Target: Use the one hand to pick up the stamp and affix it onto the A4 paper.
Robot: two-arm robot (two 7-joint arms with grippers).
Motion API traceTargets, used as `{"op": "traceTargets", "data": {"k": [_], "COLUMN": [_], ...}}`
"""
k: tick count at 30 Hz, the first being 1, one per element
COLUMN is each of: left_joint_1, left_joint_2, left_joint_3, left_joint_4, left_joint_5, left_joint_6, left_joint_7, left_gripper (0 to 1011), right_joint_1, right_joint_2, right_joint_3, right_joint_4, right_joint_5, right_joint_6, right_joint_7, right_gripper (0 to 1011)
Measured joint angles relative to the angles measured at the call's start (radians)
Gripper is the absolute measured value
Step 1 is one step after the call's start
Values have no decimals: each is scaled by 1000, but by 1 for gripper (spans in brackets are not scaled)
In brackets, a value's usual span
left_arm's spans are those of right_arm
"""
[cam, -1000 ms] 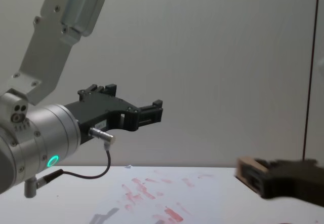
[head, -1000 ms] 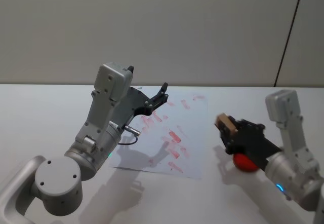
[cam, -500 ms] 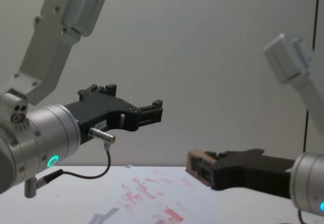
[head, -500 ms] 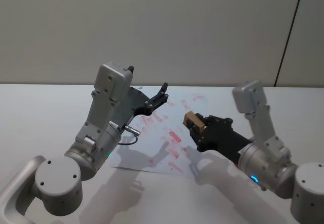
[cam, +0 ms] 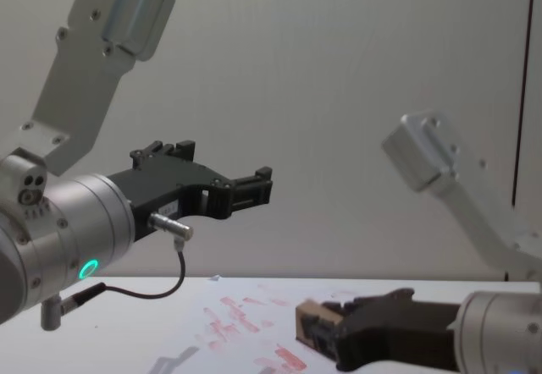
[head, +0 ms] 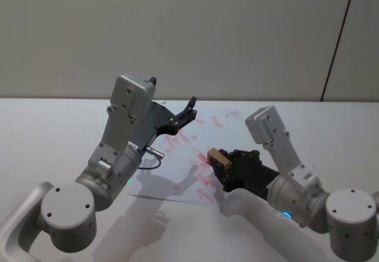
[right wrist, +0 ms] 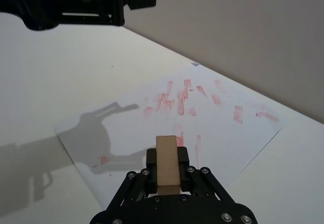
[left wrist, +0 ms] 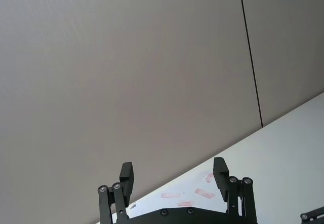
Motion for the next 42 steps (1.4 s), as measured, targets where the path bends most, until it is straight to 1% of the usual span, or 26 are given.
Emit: {"op": "traceTargets", "data": {"k": [8, 20, 42], "left_joint_1": [0, 0, 0], "left_joint_2": [0, 0, 0], "left_joint_3": [0, 0, 0], "left_joint_4": [0, 0, 0], "left_joint_5": [0, 0, 0], "left_joint_6": [0, 0, 0], "left_joint_7": [0, 0, 0], "left_gripper": [1002, 1002, 1003], "right_joint_1": [9, 5, -12], "right_joint_2": [-16, -33, -23], "right_joint_3": [-14, -33, -35], "right_joint_4": [39, 70, 79], "right_joint_5": [-5, 8, -9], "right_joint_6": [18, 43, 68], "right_joint_7": [1, -25, -76], "right_gripper": [220, 219, 220]}}
